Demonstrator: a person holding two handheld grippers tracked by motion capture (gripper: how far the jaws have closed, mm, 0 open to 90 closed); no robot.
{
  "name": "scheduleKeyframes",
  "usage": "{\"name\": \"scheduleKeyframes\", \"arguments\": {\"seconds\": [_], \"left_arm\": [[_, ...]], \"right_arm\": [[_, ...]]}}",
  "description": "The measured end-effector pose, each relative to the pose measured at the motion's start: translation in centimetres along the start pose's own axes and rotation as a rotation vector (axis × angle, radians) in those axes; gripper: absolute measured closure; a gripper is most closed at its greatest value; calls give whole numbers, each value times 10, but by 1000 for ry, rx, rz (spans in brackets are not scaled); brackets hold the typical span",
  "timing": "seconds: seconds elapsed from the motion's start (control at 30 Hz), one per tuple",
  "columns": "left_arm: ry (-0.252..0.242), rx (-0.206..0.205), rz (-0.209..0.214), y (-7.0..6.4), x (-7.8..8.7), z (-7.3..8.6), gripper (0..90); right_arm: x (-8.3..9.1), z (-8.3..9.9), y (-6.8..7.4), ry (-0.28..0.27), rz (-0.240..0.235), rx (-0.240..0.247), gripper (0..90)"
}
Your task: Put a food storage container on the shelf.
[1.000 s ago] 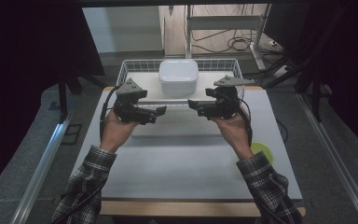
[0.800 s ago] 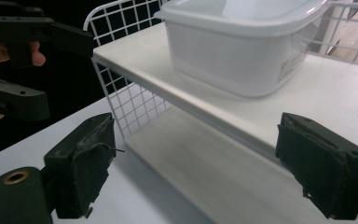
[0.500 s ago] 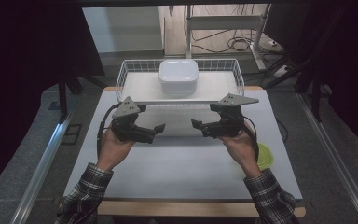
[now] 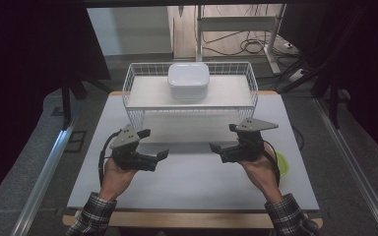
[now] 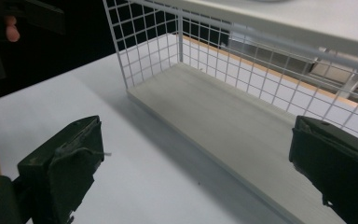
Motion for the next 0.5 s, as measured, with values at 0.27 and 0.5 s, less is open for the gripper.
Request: {"name": "scheduleKeyframes", "arguments": {"seconds": [0.27,0.5], "left_arm": [[17,-11,-16,-5,8,25,53],[42,26,-38,-6,11,53,46]], "right_arm": [[4,24,8,25,-15,-8,32],[3,43,14,35,-31,-30,33]]}}
Point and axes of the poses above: each handheld gripper's, and its own axes: x roughly backward along the jaws, z roughly out of its underside, y roughly to its left, the point moved 2 cm from there along -x, roughly forward along the jaws, and after that the axes turned 5 degrees about -z, right-handed, at the moved point
